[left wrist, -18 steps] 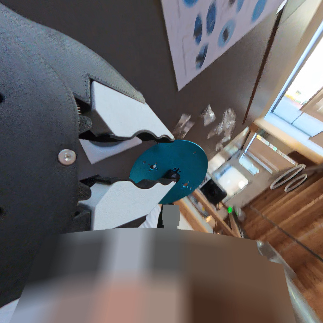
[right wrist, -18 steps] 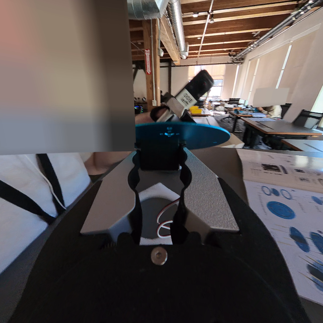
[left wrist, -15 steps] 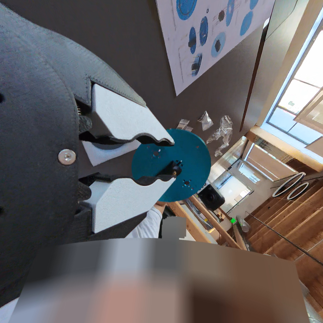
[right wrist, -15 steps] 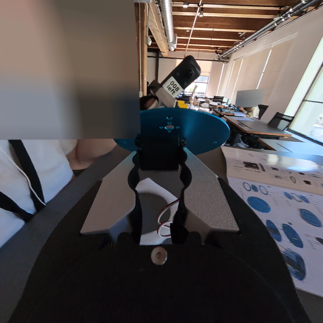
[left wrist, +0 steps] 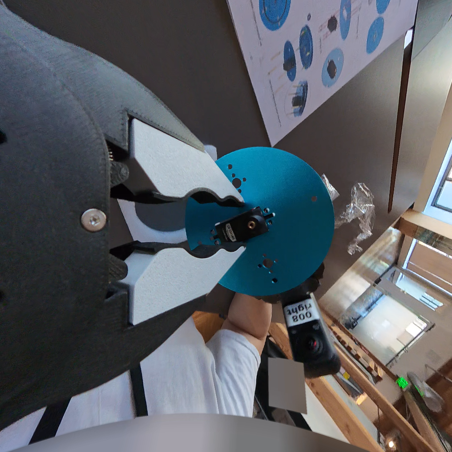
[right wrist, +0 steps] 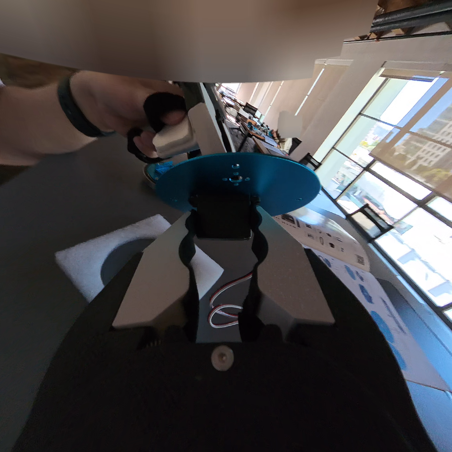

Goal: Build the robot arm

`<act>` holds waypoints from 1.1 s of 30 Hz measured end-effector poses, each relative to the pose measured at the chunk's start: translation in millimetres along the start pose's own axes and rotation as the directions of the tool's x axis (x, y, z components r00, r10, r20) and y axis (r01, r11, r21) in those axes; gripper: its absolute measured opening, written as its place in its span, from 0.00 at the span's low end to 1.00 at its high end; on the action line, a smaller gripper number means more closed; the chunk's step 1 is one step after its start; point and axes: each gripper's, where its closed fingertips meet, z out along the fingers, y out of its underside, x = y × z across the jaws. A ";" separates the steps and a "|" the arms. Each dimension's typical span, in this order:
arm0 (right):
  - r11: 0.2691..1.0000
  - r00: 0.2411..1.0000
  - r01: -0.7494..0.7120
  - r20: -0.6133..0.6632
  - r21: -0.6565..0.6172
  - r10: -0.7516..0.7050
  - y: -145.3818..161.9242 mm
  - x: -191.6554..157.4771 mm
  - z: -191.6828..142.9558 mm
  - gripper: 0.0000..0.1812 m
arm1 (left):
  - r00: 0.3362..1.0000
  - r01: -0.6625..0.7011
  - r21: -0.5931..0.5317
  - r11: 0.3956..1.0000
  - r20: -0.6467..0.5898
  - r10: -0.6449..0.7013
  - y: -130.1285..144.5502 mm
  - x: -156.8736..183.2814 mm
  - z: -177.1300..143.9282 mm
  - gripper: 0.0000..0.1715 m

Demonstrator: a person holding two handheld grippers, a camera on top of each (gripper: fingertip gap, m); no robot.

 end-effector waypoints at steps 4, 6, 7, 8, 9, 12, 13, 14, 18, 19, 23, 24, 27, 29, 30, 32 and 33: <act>0.997 0.996 0.060 -0.061 -0.057 -0.064 4.4 0.4 4.2 0.24 | 1.000 0.003 -0.020 1.000 0.024 -0.003 3.1 -1.8 0.4 0.18; 0.994 0.994 0.079 -0.066 -0.076 -0.084 6.8 -2.0 5.5 0.24 | 0.997 -0.032 -0.056 0.998 0.065 0.036 7.8 -4.8 0.3 0.12; 0.993 0.993 0.090 -0.067 -0.081 -0.096 7.9 -3.6 6.0 0.24 | 0.996 -0.038 -0.073 0.997 0.078 0.043 10.0 -5.2 0.2 0.12; 0.991 0.992 0.102 -0.067 -0.087 -0.108 8.9 -5.2 6.6 0.24 | 0.995 -0.042 -0.089 0.995 0.087 0.050 11.9 -5.7 0.0 0.12; 0.989 0.990 0.113 -0.068 -0.097 -0.120 10.3 -6.5 7.0 0.24 | 0.994 -0.045 -0.101 0.994 0.094 0.055 13.5 -6.2 0.1 0.12; 0.980 0.987 0.128 -0.074 -0.155 -0.140 19.5 -11.8 8.7 0.24 | 0.985 -0.066 -0.137 0.988 0.148 0.086 21.5 -9.8 1.7 0.12; 0.975 0.989 0.123 -0.061 -0.183 -0.136 25.5 -16.1 9.7 0.24 | 0.979 -0.073 -0.169 0.983 0.175 0.103 27.7 -12.0 2.6 0.12; 0.970 0.990 0.125 -0.041 -0.210 -0.136 31.6 -21.7 10.3 0.24 | 0.972 -0.083 -0.214 0.973 0.196 0.126 35.6 -14.0 3.7 0.12; 0.942 0.978 0.206 0.030 -0.265 -0.206 43.9 -38.1 11.8 0.24 | 0.971 -0.034 -0.280 0.959 0.216 0.097 57.2 -17.3 4.4 0.12; 0.943 0.979 0.204 0.049 -0.261 -0.199 44.5 -41.5 12.9 0.23 | 0.975 -0.009 -0.285 0.958 0.211 0.072 60.5 -17.3 3.0 0.12; 0.960 0.988 0.136 0.111 -0.244 -0.111 44.0 -51.2 15.8 0.24 | 0.971 0.025 -0.316 0.948 0.233 0.052 67.4 -17.6 -2.9 0.12; 0.962 0.987 0.129 0.124 -0.240 -0.101 44.2 -52.6 16.3 0.24 | 0.968 0.025 -0.330 0.944 0.243 0.059 68.5 -17.8 -3.9 0.12; 0.970 0.988 0.084 0.145 -0.230 -0.051 43.9 -54.0 15.5 0.24 | 0.962 0.027 -0.367 0.930 0.264 0.076 69.5 -17.7 -4.2 0.12; 0.973 0.985 0.061 0.171 -0.224 -0.023 43.3 -55.3 13.4 0.24 | 0.958 0.023 -0.400 0.916 0.272 0.094 69.6 -17.4 -4.9 0.12; 0.976 0.983 0.049 0.185 -0.214 -0.009 41.9 -56.0 12.1 0.24 | 0.955 0.021 -0.414 0.910 0.278 0.105 69.2 -17.4 -5.9 0.12; 0.979 0.977 0.022 0.214 -0.201 0.022 40.3 -55.8 8.8 0.24 | 0.941 0.011 -0.446 0.895 0.308 0.142 68.7 -20.9 -9.6 0.12; 0.977 0.974 0.013 0.225 -0.214 0.036 42.7 -54.2 6.7 0.24 | 0.928 0.007 -0.466 0.885 0.333 0.169 69.2 -24.6 -12.6 0.12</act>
